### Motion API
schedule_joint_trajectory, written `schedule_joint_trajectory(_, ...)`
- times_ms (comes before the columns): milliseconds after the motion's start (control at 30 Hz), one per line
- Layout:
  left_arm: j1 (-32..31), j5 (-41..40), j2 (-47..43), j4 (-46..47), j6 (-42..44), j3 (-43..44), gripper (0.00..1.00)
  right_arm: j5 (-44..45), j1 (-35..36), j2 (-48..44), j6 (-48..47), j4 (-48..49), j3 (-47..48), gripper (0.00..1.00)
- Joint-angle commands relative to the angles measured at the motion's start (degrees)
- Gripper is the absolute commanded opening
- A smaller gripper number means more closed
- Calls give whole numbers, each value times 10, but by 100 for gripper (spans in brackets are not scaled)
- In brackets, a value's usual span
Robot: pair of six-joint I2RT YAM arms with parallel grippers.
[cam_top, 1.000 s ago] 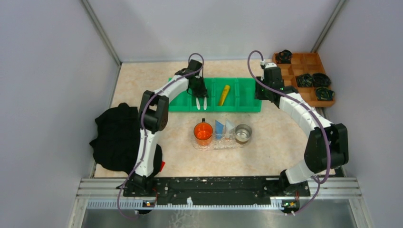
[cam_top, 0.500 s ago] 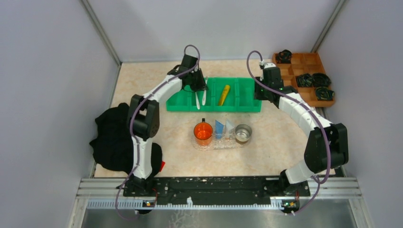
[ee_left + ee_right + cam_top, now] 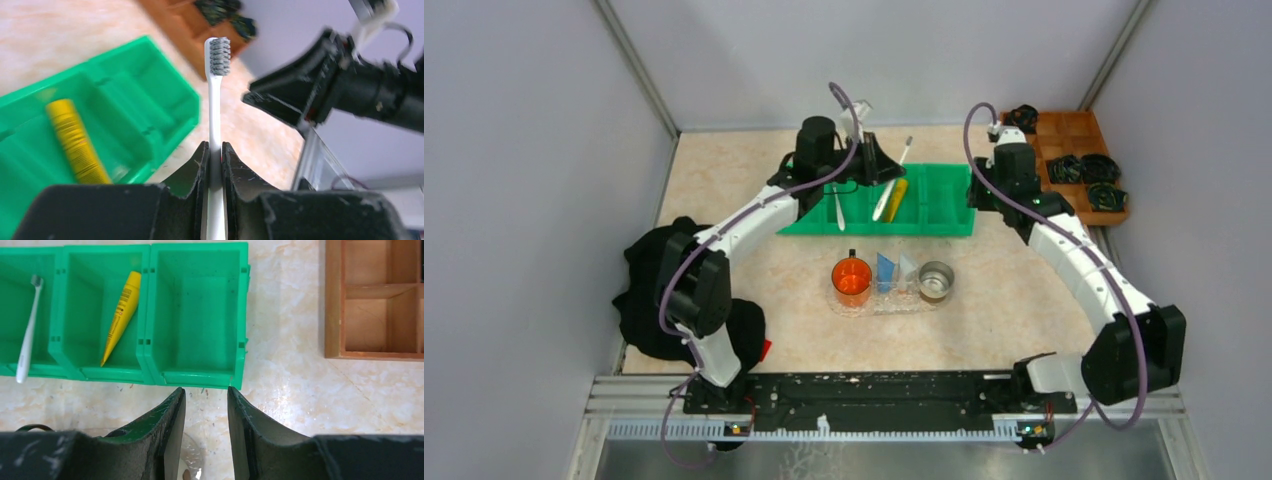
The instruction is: Prepare toiletry sets of a toothbrush and toothpaste on the tray
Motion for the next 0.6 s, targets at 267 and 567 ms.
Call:
schedule_joint_trajectory(267, -90, 156, 30, 447, -39, -95, 17, 35, 4, -189, 36, -87, 29, 37)
schedule_joint_trajectory(567, -126, 197, 182, 736, -192, -55, 19, 35, 4, -235, 16, -167, 116, 37)
